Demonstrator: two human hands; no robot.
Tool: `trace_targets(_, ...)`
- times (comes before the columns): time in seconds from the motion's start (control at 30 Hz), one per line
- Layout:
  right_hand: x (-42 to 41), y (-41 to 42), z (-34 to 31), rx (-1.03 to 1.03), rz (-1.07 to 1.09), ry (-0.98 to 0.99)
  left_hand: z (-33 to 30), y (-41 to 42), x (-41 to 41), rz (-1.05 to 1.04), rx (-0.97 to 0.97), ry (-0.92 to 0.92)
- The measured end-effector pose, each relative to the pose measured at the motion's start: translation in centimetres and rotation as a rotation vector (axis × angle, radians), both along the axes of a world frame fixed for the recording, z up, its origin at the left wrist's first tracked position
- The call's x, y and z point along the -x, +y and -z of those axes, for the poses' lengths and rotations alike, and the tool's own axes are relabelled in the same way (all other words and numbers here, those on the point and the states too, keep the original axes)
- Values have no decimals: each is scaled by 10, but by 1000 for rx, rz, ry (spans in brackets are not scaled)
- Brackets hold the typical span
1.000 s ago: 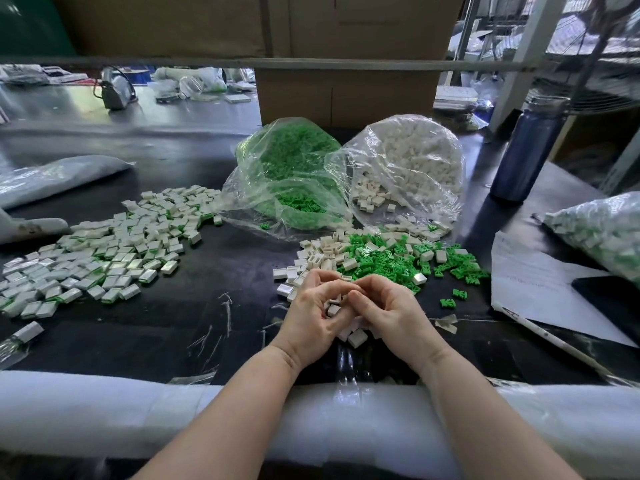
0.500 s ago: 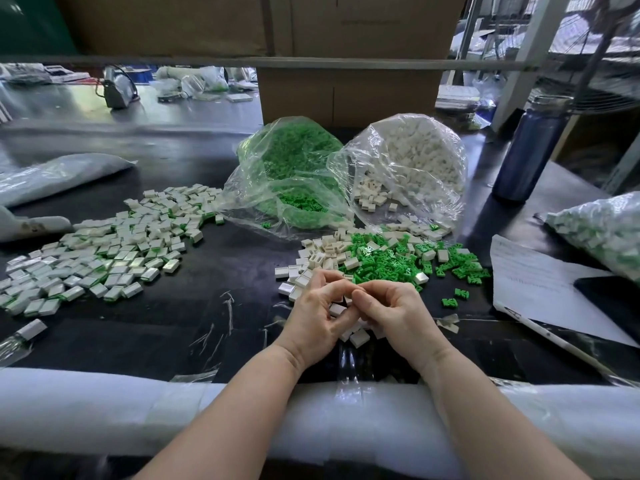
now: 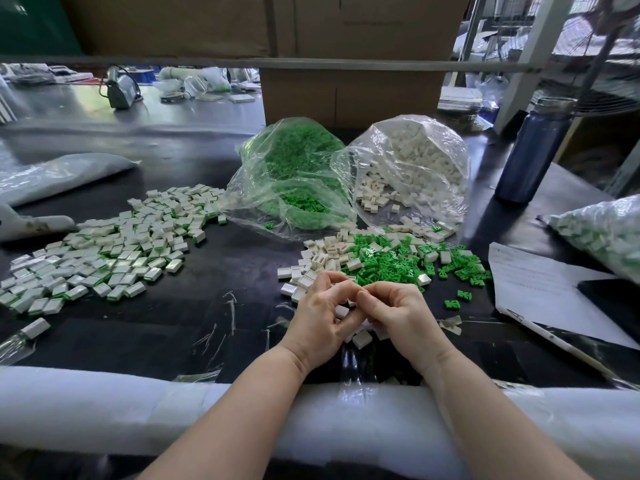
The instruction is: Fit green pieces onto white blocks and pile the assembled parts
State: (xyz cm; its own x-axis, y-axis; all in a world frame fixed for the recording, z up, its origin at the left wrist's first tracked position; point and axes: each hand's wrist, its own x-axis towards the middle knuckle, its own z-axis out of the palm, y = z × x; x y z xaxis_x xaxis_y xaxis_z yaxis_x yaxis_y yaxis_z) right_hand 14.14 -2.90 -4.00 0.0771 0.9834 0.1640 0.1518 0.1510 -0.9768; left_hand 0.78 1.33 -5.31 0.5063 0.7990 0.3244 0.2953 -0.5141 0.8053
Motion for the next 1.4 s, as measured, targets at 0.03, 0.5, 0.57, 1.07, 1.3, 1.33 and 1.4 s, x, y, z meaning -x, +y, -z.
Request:
trace_targets(0.03,0,0,0,0,-4,7,0,0,0,-2,-3,2)
trace_targets(0.5,1,0,-1,18,1,-12,1,0,0,-1,-7,11)
trace_targets(0.57,1,0,0,14,6,-19,1,0,0,-1,0,12)
trace_targets(1.07,0,1,5,-187,257,-332,-4,0,1,-128,30,-77)
trace_targets(1.3,1,1,4,-283,288,-502,-4,1,-1,-137,18,-20)
trace_targets(1.33,1,1,5,-288,287,-514,-4,1,-1,-146,7,-17)
trace_targets(1.4,1,1,5,-291,278,-512,-4,1,-1,-178,-37,-6)
